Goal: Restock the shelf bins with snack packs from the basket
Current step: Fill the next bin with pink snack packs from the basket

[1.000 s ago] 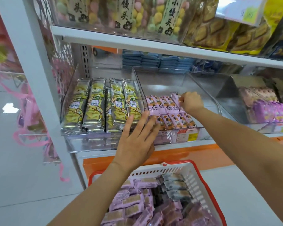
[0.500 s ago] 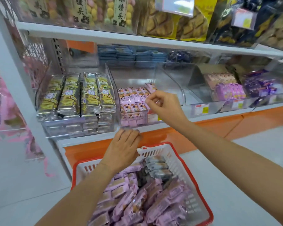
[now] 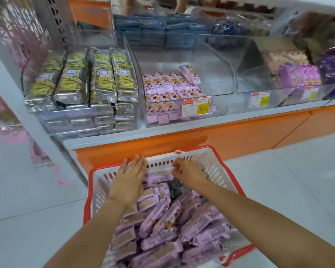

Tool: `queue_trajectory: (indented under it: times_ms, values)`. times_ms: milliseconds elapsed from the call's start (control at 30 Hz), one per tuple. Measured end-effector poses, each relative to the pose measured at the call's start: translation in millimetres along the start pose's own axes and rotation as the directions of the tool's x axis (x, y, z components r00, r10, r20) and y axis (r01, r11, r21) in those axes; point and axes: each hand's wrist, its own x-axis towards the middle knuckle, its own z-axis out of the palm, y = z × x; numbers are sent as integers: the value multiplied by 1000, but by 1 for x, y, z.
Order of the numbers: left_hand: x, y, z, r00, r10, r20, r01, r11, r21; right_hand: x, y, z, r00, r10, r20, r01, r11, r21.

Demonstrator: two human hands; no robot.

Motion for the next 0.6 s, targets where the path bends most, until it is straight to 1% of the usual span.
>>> queue_trajectory:
  times_ms: [33, 67, 100, 167, 233, 333, 400, 500, 567, 600]
  values:
    - [1, -1, 8, 999, -4, -52, 2, 999, -39, 5, 2, 9, 1000, 3, 17, -3, 1000, -22]
    - [1, -2, 12, 997, -3, -73, -2, 997, -75, 9, 3, 18, 999, 2, 33, -1, 999, -38]
    - [1, -2, 15, 997, 3, -77, -10, 996, -85, 14, 5, 26, 999, -2, 47, 5, 999, -54]
    - [2, -6, 22, 991, 13, -136, -22, 998, -66, 22, 8, 40, 998, -2, 69, 9, 995, -104]
    - [3, -8, 22, 990, 11, -137, -23, 996, -87, 27, 11, 52, 998, 5, 67, 6, 987, -161]
    - [3, -6, 24, 992, 27, -121, -31, 999, -33, 31, 10, 64, 999, 22, 45, -7, 953, -303]
    - [2, -7, 24, 992, 13, -124, -20, 998, -55, 33, 10, 71, 999, 8, 46, 9, 934, -357]
    - [2, -9, 28, 992, 15, -129, -24, 997, -67, 37, 12, 73, 998, -38, 40, 50, 934, -353]
    - [2, -9, 30, 988, 23, -151, -34, 997, -76, 39, 13, 70, 998, -50, 48, 64, 939, -337]
    - [2, -9, 28, 990, 18, -139, -30, 996, -84, 38, 12, 68, 997, -54, 57, 70, 941, -331]
